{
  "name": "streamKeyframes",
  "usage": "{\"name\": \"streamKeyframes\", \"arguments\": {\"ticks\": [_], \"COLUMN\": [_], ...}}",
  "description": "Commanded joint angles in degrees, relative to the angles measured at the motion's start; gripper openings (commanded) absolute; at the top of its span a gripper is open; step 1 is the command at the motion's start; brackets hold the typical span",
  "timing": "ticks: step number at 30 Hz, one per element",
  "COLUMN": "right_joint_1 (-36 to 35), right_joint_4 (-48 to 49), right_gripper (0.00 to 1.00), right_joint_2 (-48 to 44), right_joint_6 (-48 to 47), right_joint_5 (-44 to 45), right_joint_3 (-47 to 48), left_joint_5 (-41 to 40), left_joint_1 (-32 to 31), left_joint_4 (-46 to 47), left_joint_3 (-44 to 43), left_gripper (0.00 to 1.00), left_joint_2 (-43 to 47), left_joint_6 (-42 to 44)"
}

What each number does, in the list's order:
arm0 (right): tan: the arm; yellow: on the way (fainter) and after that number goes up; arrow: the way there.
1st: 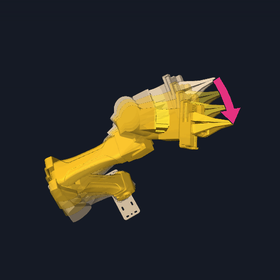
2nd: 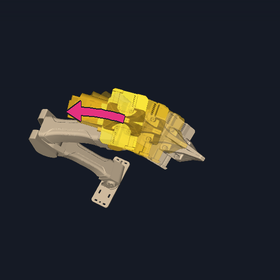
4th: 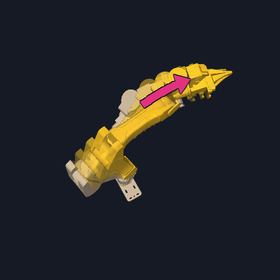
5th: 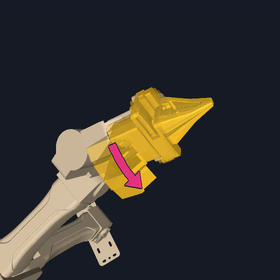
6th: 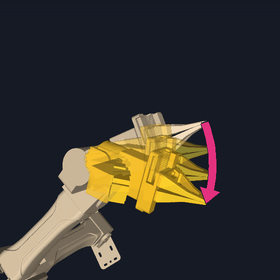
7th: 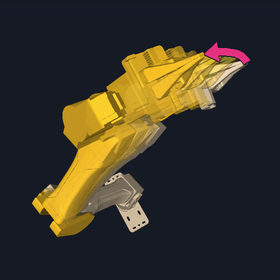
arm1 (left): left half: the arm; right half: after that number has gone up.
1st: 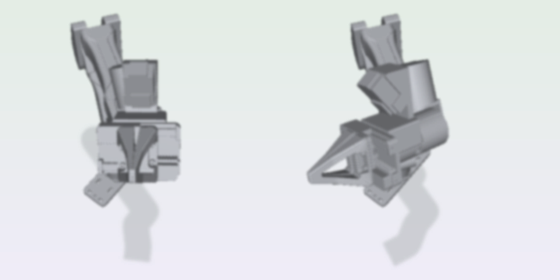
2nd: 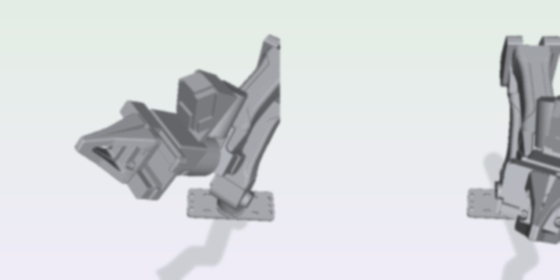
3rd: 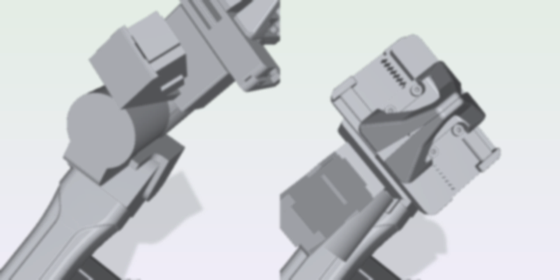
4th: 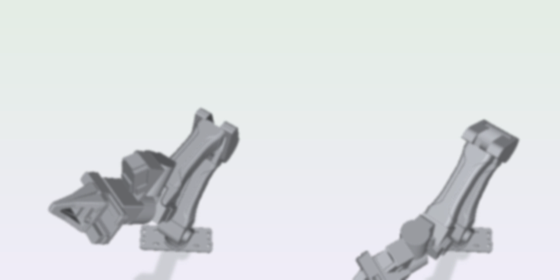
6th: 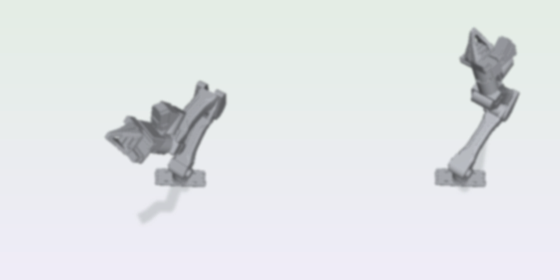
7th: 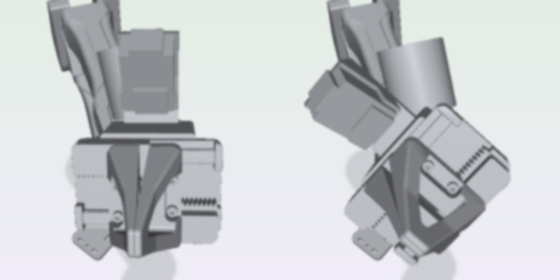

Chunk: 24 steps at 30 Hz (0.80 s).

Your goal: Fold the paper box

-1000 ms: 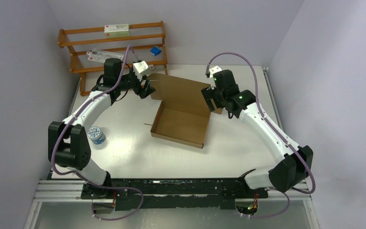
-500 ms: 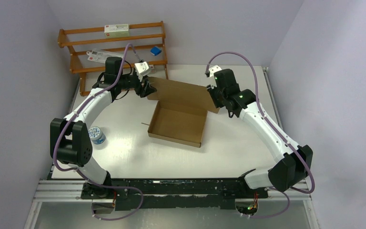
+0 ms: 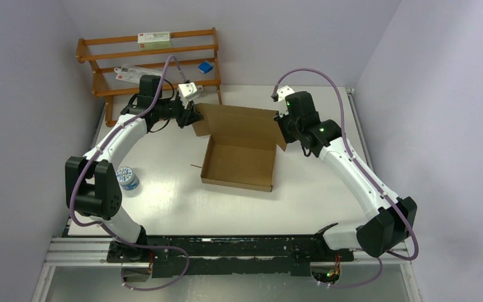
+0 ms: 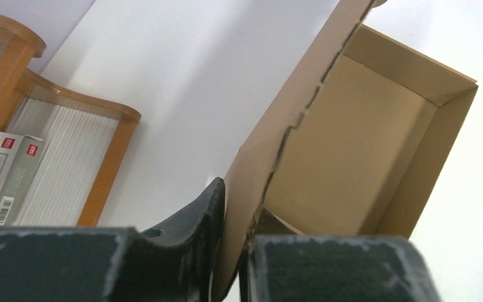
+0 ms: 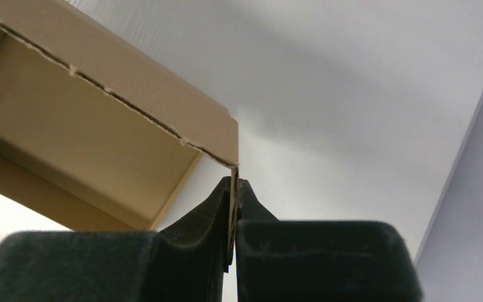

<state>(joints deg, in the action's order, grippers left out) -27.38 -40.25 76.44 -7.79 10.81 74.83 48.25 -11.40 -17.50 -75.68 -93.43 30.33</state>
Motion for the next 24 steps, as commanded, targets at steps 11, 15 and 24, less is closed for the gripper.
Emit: {"name": "streamKeyframes", "arguments": {"ticks": [11,15,24], "right_joint_1": [0.36,0.34,0.25], "right_joint_4": [0.98,1.52,3.75], "right_gripper": [0.00,0.00,0.00], "right_joint_2": [-0.13,-0.47,-0.48], "right_joint_6": [12.95,18.29,29.60], "right_joint_5": [-1.61,0.07,0.00], "right_joint_3": [1.37,1.11,-1.42], "left_joint_5": [-16.58,-22.43,-28.63], "left_joint_1": [-3.68,-6.11,-9.82], "left_joint_4": [3.27,2.72,6.04], "left_joint_3": [3.23,3.88,7.51], "left_gripper": [0.14,0.13,0.11], "left_joint_2": [6.96,7.76,10.75], "left_joint_6": [-23.22,-29.27,-45.43]}}
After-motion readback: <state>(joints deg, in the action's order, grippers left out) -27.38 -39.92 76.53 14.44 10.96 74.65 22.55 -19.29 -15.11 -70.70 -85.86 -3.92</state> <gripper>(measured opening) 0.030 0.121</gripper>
